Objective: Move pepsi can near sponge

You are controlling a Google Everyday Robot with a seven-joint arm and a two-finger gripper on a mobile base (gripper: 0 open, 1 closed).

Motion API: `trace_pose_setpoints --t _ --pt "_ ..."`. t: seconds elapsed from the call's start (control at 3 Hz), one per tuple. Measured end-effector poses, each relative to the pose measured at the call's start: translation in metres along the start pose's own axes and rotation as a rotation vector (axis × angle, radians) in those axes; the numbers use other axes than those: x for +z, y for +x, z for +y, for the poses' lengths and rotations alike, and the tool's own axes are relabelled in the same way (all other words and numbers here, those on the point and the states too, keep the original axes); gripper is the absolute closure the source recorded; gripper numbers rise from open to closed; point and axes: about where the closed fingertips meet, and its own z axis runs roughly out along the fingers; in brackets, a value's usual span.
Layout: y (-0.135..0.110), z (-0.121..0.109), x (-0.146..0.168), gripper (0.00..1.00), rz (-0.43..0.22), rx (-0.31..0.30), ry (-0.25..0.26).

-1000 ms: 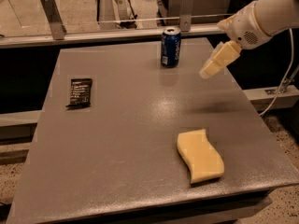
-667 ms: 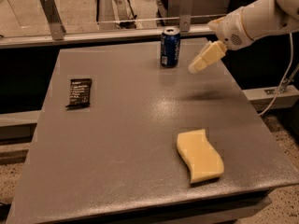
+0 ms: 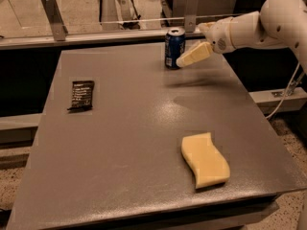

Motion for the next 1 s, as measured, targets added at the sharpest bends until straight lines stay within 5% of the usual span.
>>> trace_pose_setpoints --t 0.33,0.67,1.0 --pt "-0.009 0.004 0.026 0.0 -0.059 0.036 -0.038" --pt "-0.012 0.012 0.044 0.18 -0.076 0.07 -0.059" --pt "-0.017 0.02 0.052 0.49 -0.103 0.096 -0.075"
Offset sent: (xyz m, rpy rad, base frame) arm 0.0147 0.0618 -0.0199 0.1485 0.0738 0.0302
